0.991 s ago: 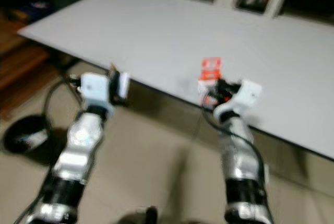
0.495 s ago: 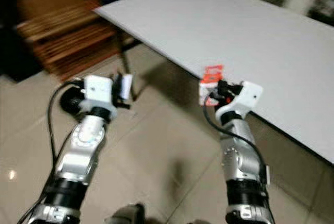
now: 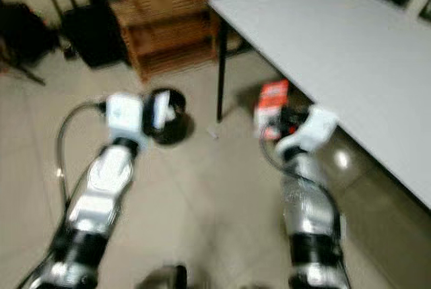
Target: Picking trash to rubbish bin
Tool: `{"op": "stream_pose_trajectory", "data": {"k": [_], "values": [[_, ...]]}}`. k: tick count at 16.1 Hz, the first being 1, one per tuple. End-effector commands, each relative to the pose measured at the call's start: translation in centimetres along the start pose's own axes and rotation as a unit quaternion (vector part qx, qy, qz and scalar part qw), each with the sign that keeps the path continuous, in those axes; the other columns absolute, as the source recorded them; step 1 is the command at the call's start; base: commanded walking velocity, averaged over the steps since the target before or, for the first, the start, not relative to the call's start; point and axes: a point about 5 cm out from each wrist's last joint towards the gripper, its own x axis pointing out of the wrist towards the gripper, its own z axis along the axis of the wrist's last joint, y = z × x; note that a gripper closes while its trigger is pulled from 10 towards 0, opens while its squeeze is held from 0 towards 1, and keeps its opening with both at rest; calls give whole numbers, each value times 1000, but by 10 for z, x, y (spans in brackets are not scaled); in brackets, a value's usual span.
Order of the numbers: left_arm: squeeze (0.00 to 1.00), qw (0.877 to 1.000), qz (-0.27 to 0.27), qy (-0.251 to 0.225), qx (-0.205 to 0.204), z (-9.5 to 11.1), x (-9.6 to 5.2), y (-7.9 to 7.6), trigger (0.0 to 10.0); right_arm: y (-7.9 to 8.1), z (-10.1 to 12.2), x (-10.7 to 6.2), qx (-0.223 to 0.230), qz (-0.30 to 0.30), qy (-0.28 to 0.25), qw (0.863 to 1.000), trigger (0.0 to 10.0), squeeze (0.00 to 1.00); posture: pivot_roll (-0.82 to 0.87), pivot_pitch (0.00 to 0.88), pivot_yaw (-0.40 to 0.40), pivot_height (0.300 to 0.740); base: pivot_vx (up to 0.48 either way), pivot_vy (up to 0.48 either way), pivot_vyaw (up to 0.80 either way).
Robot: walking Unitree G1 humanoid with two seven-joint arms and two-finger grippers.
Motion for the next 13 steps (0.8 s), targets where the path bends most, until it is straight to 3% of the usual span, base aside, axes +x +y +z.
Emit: {"op": "stream_pose_trajectory", "data": {"k": [1, 9, 13], "values": [[0, 1000, -3, -1, -4, 1, 0, -4, 10000, -4, 3, 0, -7, -5, -1, 1000, 10000, 0, -12, 118, -34, 740, 0, 0, 800], [0, 1000, -12, 10, -12, -4, -1, -8, 10000, -4, 3, -1, -10, -5, -2, 1000, 10000, 0, -12, 120, -35, 740, 0, 0, 800], [0, 1000, -8, 18, -20, -7, -2, -7, 10000, -7, -2, 0, -21, -12, 12, 1000, 10000, 0, -13, 115, -37, 740, 0, 0, 0]]}}
